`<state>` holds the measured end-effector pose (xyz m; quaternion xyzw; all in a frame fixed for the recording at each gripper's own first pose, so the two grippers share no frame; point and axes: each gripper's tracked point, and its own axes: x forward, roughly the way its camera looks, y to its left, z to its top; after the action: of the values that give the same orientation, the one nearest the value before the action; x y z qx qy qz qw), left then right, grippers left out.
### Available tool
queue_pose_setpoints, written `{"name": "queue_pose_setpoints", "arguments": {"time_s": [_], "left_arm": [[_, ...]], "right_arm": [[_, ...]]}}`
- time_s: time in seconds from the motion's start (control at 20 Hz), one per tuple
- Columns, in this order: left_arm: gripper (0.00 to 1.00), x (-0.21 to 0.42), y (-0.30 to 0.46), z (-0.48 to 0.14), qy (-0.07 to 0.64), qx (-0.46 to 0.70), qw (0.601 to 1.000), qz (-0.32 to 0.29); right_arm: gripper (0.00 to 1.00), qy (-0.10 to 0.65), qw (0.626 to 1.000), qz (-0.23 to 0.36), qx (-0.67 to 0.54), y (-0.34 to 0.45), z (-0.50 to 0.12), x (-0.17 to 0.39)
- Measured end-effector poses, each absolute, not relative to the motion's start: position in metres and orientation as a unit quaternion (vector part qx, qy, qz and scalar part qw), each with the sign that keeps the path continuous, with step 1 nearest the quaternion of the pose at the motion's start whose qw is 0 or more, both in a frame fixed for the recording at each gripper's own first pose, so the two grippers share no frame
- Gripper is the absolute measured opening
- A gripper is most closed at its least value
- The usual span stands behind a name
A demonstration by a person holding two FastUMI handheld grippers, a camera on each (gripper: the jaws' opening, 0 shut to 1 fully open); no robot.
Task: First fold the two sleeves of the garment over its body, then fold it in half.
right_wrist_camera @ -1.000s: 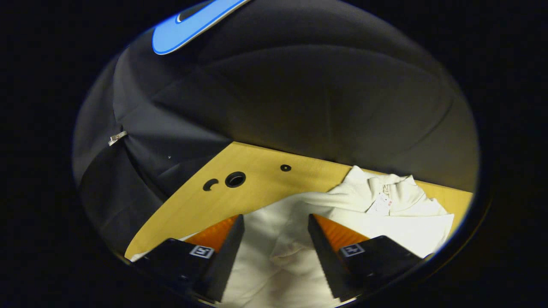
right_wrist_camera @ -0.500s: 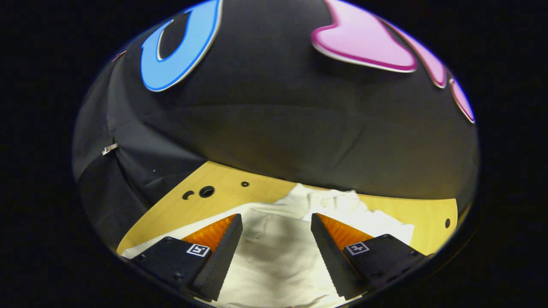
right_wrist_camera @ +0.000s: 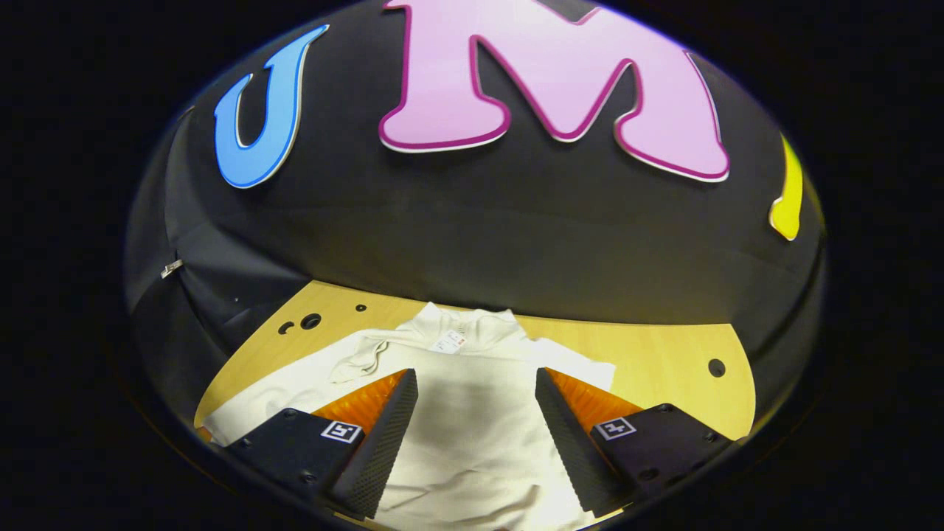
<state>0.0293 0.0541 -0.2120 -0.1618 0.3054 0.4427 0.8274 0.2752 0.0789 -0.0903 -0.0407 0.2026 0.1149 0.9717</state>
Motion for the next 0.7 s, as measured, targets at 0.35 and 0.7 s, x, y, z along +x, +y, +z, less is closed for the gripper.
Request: {"name": "queue_pose_setpoints", "arguments": {"time_s": [0.35, 0.7], "left_arm": [[1.00, 0.030, 0.046, -0.227, 0.338, -0.155, 0.816, 0.443], [0.51, 0.044, 0.039, -0.232, 0.341, -0.149, 0.836, 0.403]], "right_arm": [[0.99, 0.208, 0.972, 0.105, -0.021, 0.058, -0.095, 0.239], [0.99, 0.216, 0.969, 0.106, -0.057, 0.026, -0.111, 0.208]]}}
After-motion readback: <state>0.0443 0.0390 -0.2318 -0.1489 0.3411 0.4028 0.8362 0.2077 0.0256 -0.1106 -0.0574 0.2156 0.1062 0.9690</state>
